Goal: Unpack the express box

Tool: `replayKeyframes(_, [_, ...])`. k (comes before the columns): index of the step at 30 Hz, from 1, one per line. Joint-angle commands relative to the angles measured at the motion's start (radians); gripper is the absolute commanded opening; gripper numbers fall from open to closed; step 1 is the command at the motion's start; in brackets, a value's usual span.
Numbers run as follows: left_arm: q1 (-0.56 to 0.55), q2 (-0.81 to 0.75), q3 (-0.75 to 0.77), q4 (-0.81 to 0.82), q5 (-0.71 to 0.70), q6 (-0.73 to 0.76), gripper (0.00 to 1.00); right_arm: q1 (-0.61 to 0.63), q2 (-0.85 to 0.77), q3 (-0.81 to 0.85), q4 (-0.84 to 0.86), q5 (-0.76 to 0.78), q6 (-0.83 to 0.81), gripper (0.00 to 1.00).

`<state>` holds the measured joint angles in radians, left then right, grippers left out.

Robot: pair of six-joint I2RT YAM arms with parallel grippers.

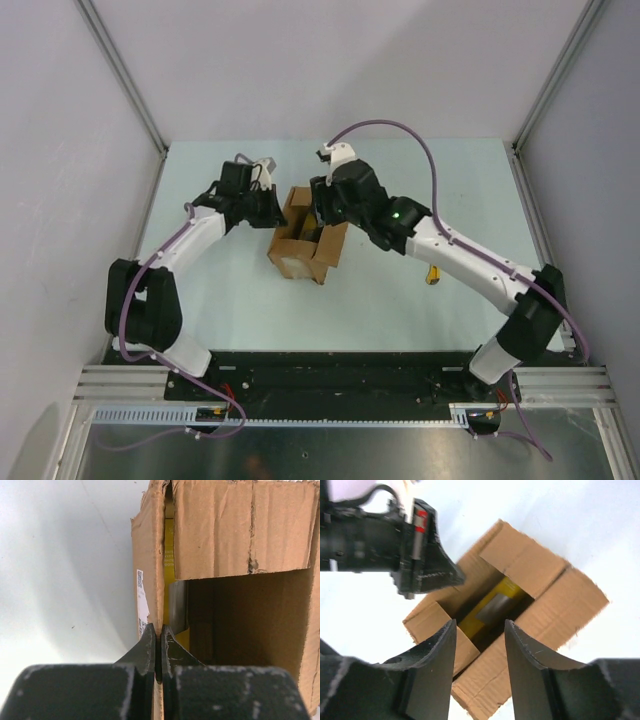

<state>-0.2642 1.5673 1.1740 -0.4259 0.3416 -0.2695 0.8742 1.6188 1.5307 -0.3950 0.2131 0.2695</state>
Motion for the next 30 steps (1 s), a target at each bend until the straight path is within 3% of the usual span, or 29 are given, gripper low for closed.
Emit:
replayKeyframes(1, [-0.049,-0.010,0.061,0.039,0.062,0.035,0.00,-0.001,-0.020,-0.034,0.053,-0.130,-0.093,0.41])
replayKeyframes(3, [-0.067,-0.016,0.058,0.035,0.048,0.050,0.00,0.008,0.004,-0.034,0.036,-0.130,-0.096,0.30])
replayKeyframes(5, [-0.099,-0.024,0.050,0.026,-0.010,0.076,0.00,0.012,0.022,-0.043,0.028,-0.130,-0.095,0.27])
replayKeyframes(16, [-0.176,-0.047,0.006,0.006,-0.154,0.141,0.00,0.008,0.119,-0.124,0.071,-0.089,-0.085,0.29])
replayKeyframes(30, [-0.217,-0.049,-0.008,-0.013,-0.231,0.171,0.00,-0.050,0.047,-0.225,0.291,0.195,-0.127,0.38])
